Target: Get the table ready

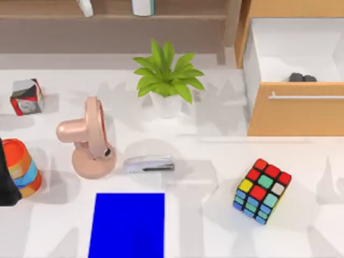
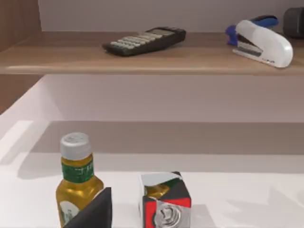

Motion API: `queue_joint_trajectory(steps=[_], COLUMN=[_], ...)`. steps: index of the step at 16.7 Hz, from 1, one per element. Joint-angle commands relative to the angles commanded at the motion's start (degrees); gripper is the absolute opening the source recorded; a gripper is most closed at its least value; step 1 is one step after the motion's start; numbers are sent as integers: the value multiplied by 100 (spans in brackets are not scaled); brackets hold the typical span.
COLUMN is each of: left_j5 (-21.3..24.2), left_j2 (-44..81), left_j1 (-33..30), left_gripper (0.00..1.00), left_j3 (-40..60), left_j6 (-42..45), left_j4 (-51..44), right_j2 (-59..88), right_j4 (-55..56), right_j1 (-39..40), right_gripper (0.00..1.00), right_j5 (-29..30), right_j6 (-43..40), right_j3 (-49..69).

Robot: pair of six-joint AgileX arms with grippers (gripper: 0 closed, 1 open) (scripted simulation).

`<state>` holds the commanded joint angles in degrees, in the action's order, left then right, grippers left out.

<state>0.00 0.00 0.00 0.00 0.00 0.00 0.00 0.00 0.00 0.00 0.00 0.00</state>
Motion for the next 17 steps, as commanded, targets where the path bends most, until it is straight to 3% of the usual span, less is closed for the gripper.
queue_joint_trajectory(steps=[8, 17], left_j5=[0, 0], left_j2=[0, 0], left_j1=[0, 0], left_gripper=[100, 100], left_j3=[0, 0], left_j6=[0, 0], left_j4=[0, 0], right_j2=[1105, 5302], right_j4=[-639, -2808], right_j1=[69, 356], right_gripper=[100, 100], right_j5=[6, 104], right_j6=[253, 1078], right_j3=[891, 4589])
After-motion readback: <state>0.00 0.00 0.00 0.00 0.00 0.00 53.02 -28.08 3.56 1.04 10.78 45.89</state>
